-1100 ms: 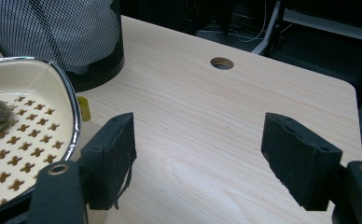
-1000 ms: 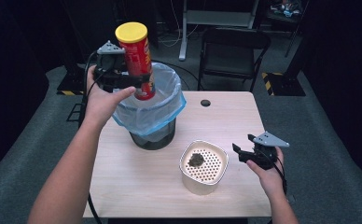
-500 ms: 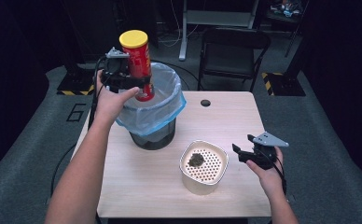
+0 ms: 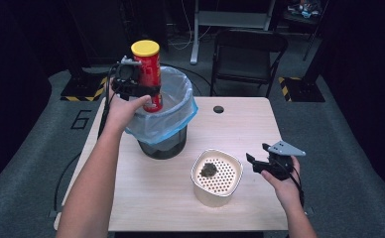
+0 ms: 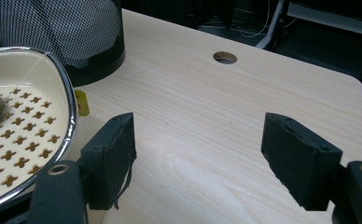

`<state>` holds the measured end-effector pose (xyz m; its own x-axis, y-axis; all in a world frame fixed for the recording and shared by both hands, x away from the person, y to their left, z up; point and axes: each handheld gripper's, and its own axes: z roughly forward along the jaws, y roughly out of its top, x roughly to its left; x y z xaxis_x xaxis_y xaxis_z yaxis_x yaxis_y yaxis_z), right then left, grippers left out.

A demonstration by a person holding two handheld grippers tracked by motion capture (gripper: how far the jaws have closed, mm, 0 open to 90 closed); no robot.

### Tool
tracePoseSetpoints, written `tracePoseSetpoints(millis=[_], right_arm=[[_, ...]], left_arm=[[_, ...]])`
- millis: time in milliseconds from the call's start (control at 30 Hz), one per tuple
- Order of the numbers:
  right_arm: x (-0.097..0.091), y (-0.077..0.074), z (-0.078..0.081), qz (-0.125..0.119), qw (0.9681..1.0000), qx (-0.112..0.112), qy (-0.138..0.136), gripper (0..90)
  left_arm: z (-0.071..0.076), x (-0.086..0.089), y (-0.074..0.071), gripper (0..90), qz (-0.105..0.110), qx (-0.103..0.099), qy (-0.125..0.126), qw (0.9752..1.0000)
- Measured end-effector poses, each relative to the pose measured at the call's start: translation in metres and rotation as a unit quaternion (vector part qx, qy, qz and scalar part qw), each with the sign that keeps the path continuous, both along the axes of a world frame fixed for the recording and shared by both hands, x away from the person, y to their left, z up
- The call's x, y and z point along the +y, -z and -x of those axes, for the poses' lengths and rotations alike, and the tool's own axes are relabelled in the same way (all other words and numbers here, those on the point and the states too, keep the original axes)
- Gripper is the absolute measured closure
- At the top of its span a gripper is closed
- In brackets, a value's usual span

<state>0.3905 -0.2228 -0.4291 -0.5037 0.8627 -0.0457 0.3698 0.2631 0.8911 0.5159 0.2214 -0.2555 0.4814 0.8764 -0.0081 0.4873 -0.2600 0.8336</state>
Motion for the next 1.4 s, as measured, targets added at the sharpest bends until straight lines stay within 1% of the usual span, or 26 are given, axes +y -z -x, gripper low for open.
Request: tracePoseSetpoints(millis=[100,133,200,267,367,400,433,467,500,533,700,733,833,900,967,1000,1033,1067,1100,1167,1200,1233,1267,1300,1333,1400], right_arm=[[0.0,0.0,0.0,0.001,1.0,-0.001,-0.002,25.8],[0.0,0.0,0.0,0.001,1.0,-0.001,-0.002,25.8],[0.0,0.0,0.0,0.001,1.0,-0.001,-0.002,25.8],[0.0,0.0,0.0,0.004,1.0,0.0,-0.004,25.8],[0.001,0.001,0.0,0.002,1.0,0.001,-0.001,25.8],[0.001,0.001,0.0,0.003,1.0,0.001,-0.001,25.8],[0.002,0.001,0.0,0.003,1.0,0.001,-0.002,25.8],[0.002,0.001,0.0,0.002,1.0,0.0,-0.002,25.8],[0.002,0.001,0.0,0.002,1.0,0.0,-0.002,25.8],[0.002,0.001,0.0,0.003,1.0,0.001,-0.002,25.8],[0.002,0.001,0.0,0.003,1.0,0.002,-0.003,25.8],[0.002,0.001,0.0,0.003,1.0,0.001,-0.003,25.8],[0.002,0.0,0.0,0.003,1.0,-0.001,-0.004,25.8],[0.001,0.0,0.0,0.005,1.0,0.0,-0.004,25.8],[0.0,0.0,0.0,0.004,1.0,0.0,-0.001,25.8],[0.0,0.0,0.0,0.005,1.0,-0.001,-0.001,25.8],[0.0,0.0,0.0,0.005,1.0,-0.001,-0.001,25.8],[0.0,0.0,0.0,0.003,1.0,-0.001,0.0,25.8],[0.0,0.0,0.0,0.003,1.0,-0.001,0.0,25.8],[0.0,-0.001,0.0,0.002,1.0,-0.002,0.0,25.8],[-0.001,-0.001,0.0,0.003,1.0,-0.002,-0.001,25.8],[-0.001,-0.001,0.0,0.003,1.0,-0.002,-0.001,25.8],[-0.001,-0.001,0.0,0.003,1.0,-0.002,0.0,25.8],[-0.001,-0.001,0.0,0.003,1.0,-0.002,0.0,25.8],[0.0,0.0,0.0,0.002,1.0,-0.002,0.002,25.8],[0.0,0.0,0.0,0.002,1.0,-0.001,0.001,25.8]], left_arm=[[-0.003,-0.001,0.003,23.9,-0.005,0.01,-0.002,0.9999],[-0.004,-0.001,0.005,23.9,-0.018,0.018,0.002,0.9997],[-0.006,0.0,0.007,23.9,-0.02,0.034,0.006,0.9992],[-0.008,0.002,0.01,23.8,-0.019,0.051,0.0,0.9985],[-0.01,0.004,0.014,23.5,-0.03,0.066,-0.013,0.9973],[-0.01,0.005,0.014,22.8,-0.031,0.059,-0.019,0.9976],[-0.01,0.005,0.014,21.0,-0.031,0.059,-0.019,0.9976],[-0.009,0.008,0.014,18.6,-0.02,0.058,-0.021,0.9979],[-0.009,0.008,0.014,15.9,-0.02,0.058,-0.021,0.9979],[-0.008,0.012,0.013,15.4,-0.009,0.06,-0.023,0.9979],[-0.005,0.017,0.013,16.1,0.002,0.055,-0.025,0.9982],[-0.002,0.02,0.011,16.3,-0.001,0.054,-0.016,0.9984],[0.001,0.022,0.009,18.0,0.001,0.053,-0.009,0.9985],[0.009,0.027,0.004,20.2,0.003,0.044,0.001,0.999],[0.012,0.028,0.002,22.1,0.006,0.043,0.003,0.9991],[0.02,0.031,-0.002,23.5,0.016,0.036,0.014,0.9991],[0.02,0.031,-0.002,25.1,0.016,0.036,0.014,0.9991],[0.029,0.035,-0.006,27.1,0.019,0.031,0.025,0.999],[0.029,0.035,-0.006,27.6,0.019,0.031,0.025,0.999],[0.039,0.037,-0.007,28.3,0.024,0.021,0.026,0.9991],[0.05,0.041,-0.008,29.1,0.031,0.018,0.033,0.9988],[0.05,0.041,-0.008,29.5,0.031,0.018,0.033,0.9988],[0.059,0.045,-0.008,30.5,0.036,0.016,0.042,0.9983],[0.065,0.047,-0.008,31.4,0.04,0.012,0.047,0.998],[0.065,0.047,-0.008,31.8,0.04,0.012,0.047,0.998],[0.077,0.052,-0.007,32.9,0.046,0.008,0.054,0.9974]])
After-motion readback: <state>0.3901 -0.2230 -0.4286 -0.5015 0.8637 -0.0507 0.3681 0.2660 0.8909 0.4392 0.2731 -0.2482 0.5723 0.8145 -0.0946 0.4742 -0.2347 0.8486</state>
